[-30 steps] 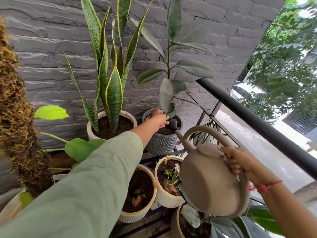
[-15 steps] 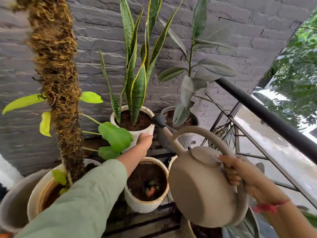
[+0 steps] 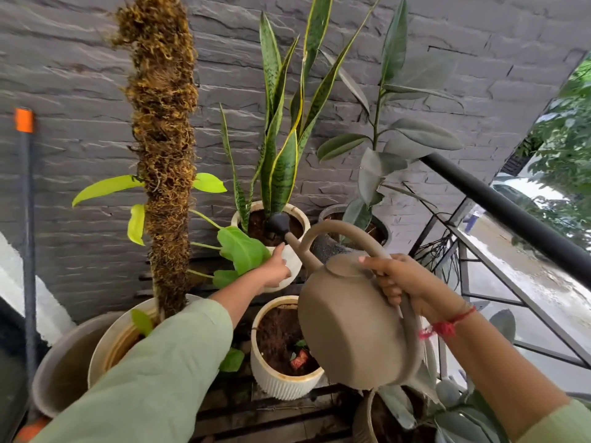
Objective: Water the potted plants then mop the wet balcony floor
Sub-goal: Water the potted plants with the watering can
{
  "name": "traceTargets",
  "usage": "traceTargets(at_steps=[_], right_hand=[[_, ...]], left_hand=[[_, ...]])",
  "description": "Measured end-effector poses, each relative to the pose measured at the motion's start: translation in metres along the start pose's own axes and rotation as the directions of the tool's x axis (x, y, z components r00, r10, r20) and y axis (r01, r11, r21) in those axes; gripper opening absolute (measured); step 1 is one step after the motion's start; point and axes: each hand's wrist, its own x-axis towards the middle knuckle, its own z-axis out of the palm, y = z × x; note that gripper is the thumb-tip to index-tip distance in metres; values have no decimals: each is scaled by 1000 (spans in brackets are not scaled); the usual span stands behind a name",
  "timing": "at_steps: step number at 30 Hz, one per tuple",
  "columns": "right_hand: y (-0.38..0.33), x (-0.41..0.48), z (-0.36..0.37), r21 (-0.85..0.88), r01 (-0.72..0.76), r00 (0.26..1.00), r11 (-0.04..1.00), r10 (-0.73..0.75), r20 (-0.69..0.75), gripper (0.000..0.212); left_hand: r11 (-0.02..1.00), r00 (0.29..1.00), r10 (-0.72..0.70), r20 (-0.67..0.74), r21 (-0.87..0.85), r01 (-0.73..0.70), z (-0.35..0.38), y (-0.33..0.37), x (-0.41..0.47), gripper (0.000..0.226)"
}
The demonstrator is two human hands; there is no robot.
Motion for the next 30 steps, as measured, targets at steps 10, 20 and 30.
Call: traceTargets(at_steps=[10,20,30], right_hand=[[-38,21,7,-49,-11,998,999,14,65,44],[-16,14,-3,17,-49,995,999,47,83,47],[-7,16,-30,82,-69,997,994,70,-19,43]], left_hand=[[976,985,161,-60,-140,-168,4,10,-8,87],[974,991,134,24,-188,-127,24,1,-12,85],[978,983,92,157,169,-119,49,37,24,92]])
